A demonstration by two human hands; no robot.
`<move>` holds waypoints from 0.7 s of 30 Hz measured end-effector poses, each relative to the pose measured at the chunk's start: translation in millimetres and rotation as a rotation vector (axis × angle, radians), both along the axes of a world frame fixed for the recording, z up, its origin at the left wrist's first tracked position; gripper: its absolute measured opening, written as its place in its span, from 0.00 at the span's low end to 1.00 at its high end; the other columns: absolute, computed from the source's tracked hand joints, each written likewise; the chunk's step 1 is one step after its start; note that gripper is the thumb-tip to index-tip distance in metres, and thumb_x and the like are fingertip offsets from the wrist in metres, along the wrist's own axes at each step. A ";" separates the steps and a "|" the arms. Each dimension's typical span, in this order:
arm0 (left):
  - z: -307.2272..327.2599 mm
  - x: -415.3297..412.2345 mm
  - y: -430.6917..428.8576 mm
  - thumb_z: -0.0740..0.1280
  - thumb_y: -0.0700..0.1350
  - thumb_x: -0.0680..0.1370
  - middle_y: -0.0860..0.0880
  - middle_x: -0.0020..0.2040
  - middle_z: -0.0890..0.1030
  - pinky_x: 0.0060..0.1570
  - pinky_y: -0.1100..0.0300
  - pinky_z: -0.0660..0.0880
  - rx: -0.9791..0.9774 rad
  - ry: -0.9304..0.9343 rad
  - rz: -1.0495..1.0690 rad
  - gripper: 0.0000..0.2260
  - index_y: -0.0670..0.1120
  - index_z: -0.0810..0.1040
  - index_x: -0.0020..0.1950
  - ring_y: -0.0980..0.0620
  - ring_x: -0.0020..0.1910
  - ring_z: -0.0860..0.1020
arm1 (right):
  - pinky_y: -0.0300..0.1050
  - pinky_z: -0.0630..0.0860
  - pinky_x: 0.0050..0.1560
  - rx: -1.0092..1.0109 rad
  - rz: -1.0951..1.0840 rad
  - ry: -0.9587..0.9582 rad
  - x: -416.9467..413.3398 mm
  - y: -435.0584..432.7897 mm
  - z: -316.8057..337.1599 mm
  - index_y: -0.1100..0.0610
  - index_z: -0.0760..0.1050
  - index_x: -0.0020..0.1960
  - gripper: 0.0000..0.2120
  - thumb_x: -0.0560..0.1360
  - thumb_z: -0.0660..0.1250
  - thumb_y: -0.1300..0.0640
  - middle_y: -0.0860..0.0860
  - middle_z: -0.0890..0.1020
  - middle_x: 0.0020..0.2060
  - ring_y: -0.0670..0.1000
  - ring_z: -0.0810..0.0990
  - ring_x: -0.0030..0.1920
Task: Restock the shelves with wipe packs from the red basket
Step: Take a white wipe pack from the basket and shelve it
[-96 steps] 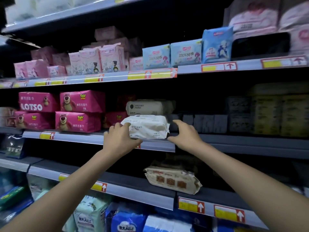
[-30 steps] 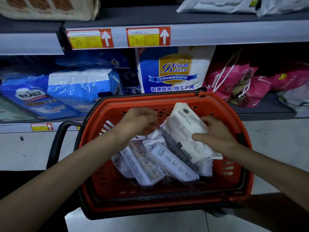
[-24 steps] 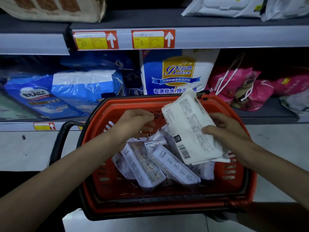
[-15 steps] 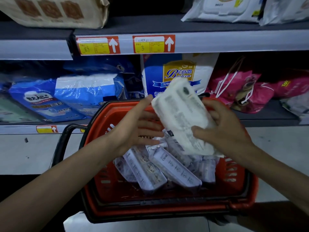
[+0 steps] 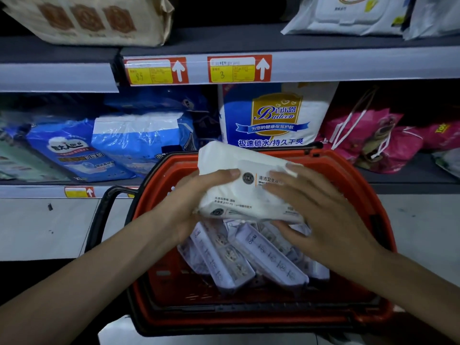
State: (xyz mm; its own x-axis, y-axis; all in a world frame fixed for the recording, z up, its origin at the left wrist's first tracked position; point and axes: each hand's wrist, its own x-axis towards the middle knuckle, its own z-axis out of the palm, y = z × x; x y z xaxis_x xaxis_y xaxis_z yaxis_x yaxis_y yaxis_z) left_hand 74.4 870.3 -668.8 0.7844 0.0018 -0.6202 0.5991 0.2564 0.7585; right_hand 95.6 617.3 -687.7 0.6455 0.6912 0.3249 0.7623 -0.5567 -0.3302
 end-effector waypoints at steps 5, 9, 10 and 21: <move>3.3 -2.8 5.9 0.77 0.46 0.73 0.42 0.60 0.86 0.55 0.51 0.83 -0.086 -0.044 0.014 0.24 0.43 0.80 0.67 0.42 0.59 0.85 | 0.58 0.64 0.76 0.244 -0.262 0.602 16.3 -11.8 0.2 0.36 0.50 0.81 0.57 0.64 0.82 0.43 0.36 0.56 0.79 0.43 0.57 0.79; 12.7 -5.0 2.7 0.72 0.45 0.73 0.43 0.57 0.87 0.45 0.56 0.85 -0.156 -0.072 0.042 0.13 0.45 0.86 0.56 0.46 0.52 0.86 | 0.59 0.73 0.71 0.515 -0.112 1.017 23.3 -12.2 1.1 0.28 0.47 0.79 0.62 0.60 0.85 0.50 0.34 0.61 0.78 0.42 0.63 0.78; 13.9 -4.4 3.3 0.74 0.45 0.72 0.44 0.57 0.87 0.48 0.55 0.85 -0.166 -0.078 0.058 0.10 0.46 0.87 0.53 0.46 0.52 0.86 | 0.58 0.74 0.70 0.565 -0.085 1.047 24.7 -11.5 3.0 0.29 0.47 0.79 0.63 0.61 0.85 0.55 0.34 0.63 0.78 0.42 0.65 0.77; 23.4 1.7 25.7 0.89 0.47 0.52 0.41 0.61 0.85 0.49 0.52 0.84 -0.274 -0.294 -0.070 0.36 0.44 0.86 0.59 0.42 0.57 0.85 | 0.53 0.62 0.78 0.375 -0.053 0.186 39.5 -14.6 19.9 0.56 0.54 0.79 0.53 0.65 0.84 0.55 0.53 0.53 0.81 0.51 0.57 0.81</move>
